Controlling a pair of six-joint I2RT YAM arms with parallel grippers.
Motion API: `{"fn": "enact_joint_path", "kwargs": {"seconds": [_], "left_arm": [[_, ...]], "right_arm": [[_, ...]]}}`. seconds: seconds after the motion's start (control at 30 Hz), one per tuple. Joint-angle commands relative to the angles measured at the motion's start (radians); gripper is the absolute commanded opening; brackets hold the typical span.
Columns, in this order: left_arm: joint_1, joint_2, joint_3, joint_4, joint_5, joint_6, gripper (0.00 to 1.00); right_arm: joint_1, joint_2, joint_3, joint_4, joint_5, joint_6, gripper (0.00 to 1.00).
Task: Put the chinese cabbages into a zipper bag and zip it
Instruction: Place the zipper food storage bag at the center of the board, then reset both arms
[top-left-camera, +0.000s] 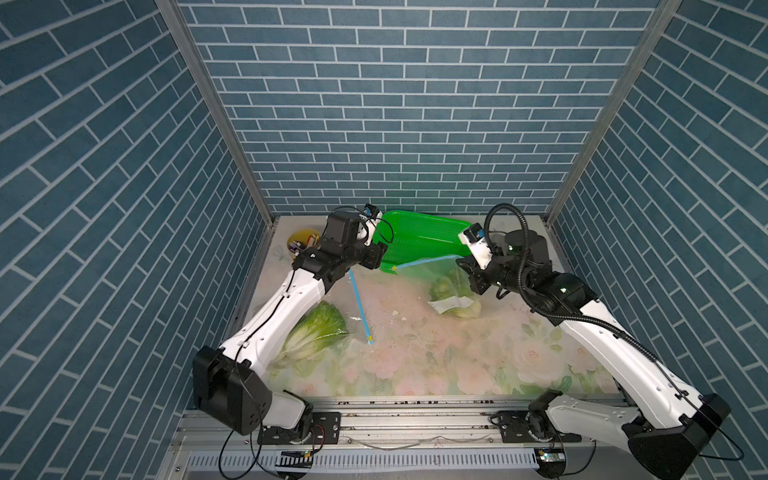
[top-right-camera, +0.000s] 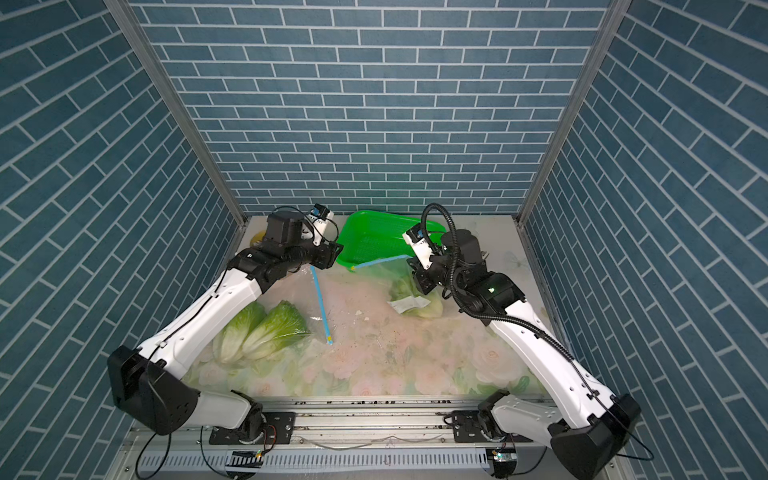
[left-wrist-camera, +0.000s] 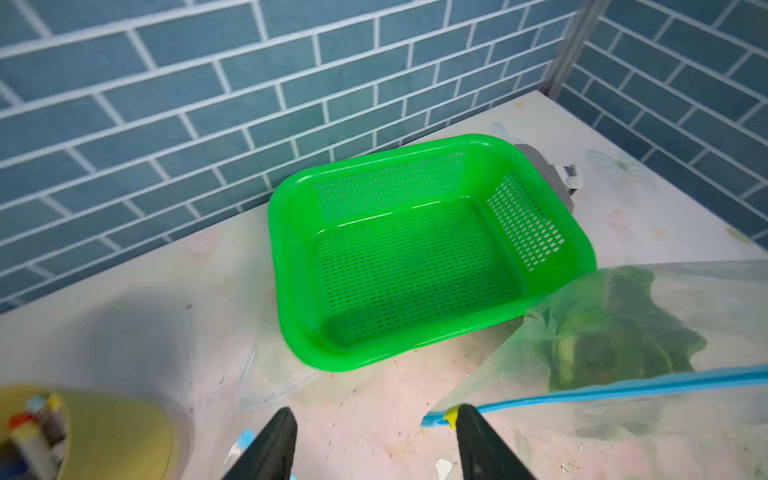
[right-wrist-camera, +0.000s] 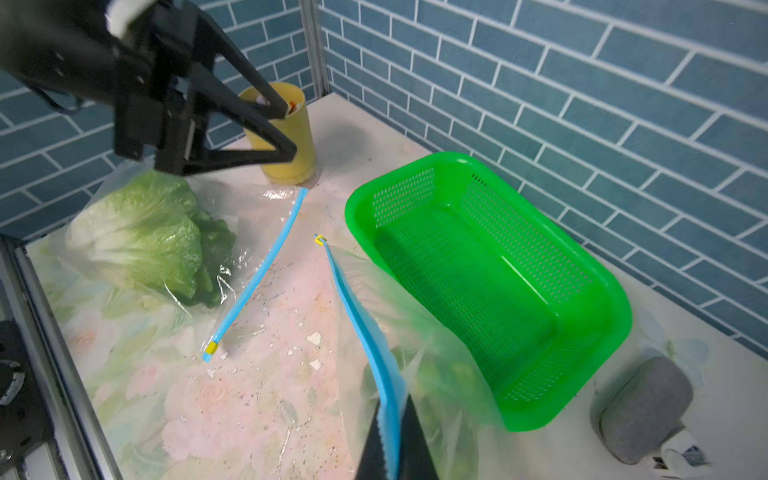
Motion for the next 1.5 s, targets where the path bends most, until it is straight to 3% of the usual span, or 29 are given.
{"fn": "enact_joint_path", "kwargs": {"seconds": [0.0,0.2,0.43,0.67,0.77,0.93,1.0,1.2,1.37,1.47], "left_arm": [[0.036,-0.106,-0.100,0.014,-0.143,-0.143,0.73],[0.059,-0.224,-0.217,-0.040,-0.273,-0.258,0.78],[0.060,-0.261,-0.278,-0.059,-0.330,-0.327,0.79],[0.063,-0.313,-0.338,-0.083,-0.422,-0.377,0.91],[0.066,-0.341,-0.369,-0.090,-0.478,-0.389,0.99],[0.104,-0.373,-0.400,-0.127,-0.609,-0.415,0.99],[0.137,-0.383,-0.412,-0.133,-0.639,-0.423,0.99],[0.233,-0.358,-0.462,-0.097,-0.699,-0.451,0.99],[0.300,-0.325,-0.515,-0.020,-0.669,-0.439,0.99],[0.336,-0.305,-0.539,0.010,-0.640,-0.435,0.99]], "right_arm": [[0.058,0.044,-0.030,0.071,-0.024,0.025,0.00],[0.164,0.118,-0.067,0.172,-0.110,0.102,0.00],[0.293,0.274,-0.036,0.238,-0.103,0.115,0.00],[0.333,0.361,0.033,0.232,-0.028,0.107,0.01],[0.333,0.339,0.053,0.218,0.029,0.091,0.32],[0.323,0.287,0.099,0.168,0.175,0.074,0.54],[0.307,0.260,0.116,0.147,0.203,0.074,0.69],[0.219,0.199,0.180,0.104,0.315,0.127,0.76],[0.077,0.174,0.201,0.054,0.416,0.233,0.77],[-0.005,0.144,0.165,0.054,0.403,0.272,0.77]]}}
